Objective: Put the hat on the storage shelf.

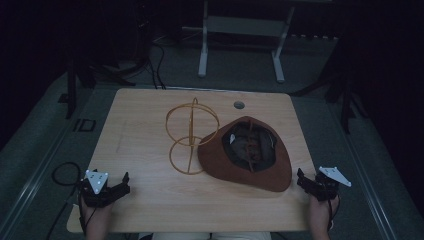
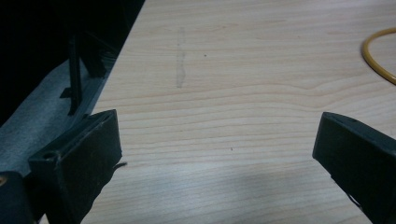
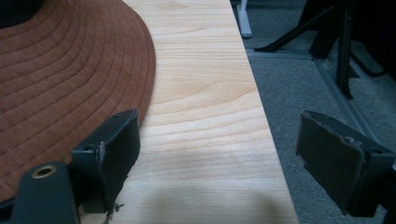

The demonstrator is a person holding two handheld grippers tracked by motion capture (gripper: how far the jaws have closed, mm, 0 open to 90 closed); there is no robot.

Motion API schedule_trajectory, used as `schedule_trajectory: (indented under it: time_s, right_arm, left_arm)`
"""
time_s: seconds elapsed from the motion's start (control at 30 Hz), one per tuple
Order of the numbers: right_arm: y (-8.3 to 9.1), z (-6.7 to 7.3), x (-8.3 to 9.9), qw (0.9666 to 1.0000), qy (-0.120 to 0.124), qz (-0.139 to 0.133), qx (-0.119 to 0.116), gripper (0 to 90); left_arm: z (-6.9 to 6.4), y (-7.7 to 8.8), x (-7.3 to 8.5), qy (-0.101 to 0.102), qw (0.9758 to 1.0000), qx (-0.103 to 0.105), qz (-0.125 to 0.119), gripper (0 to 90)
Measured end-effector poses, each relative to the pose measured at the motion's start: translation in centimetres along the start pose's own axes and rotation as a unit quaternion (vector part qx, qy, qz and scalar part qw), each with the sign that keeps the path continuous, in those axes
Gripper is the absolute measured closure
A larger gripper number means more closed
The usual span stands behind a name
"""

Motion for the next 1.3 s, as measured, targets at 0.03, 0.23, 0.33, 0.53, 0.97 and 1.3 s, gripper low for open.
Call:
schedule_trajectory:
  time_s: [0.03,0.23,0.33,0.53,0.97,1.3]
  right_arm:
    - [0.0,0.0,0.0,1.0000,-0.002,0.000,-0.002,13.8]
    - [-0.1,0.8,0.3,0.9994,0.023,0.018,-0.020,14.6]
    - [-0.1,1.4,0.5,0.9988,0.030,0.023,-0.031,14.5]
    - [0.1,1.8,0.3,0.9976,0.024,0.029,-0.058,14.5]
    - [1.4,2.8,-2.5,0.9947,0.015,0.033,-0.096,14.5]
    - [1.8,3.9,-5.9,0.9933,0.015,0.020,-0.113,13.2]
  left_arm:
    - [0.0,0.0,0.0,-0.001,1.0000,-0.002,0.000,1.9]
    - [-0.3,0.0,-0.1,-0.012,0.9999,-0.003,-0.004,1.9]
    - [-0.3,0.0,-0.1,-0.010,0.9999,-0.002,-0.003,1.9]
    - [-0.2,0.0,-0.1,-0.007,0.9999,-0.013,-0.004,1.9]
    - [-0.6,0.0,0.1,-0.016,0.9997,-0.013,0.008,1.9]
    - [-0.6,-0.2,0.3,-0.022,0.9993,-0.023,0.022,1.9]
Point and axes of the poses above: each handheld gripper's, and its own axes: y roughly backward along the jaws, x roughly out of its underside, z roughly to its left, the point moved 10 cm from there along -y, roughly forward along the jaws
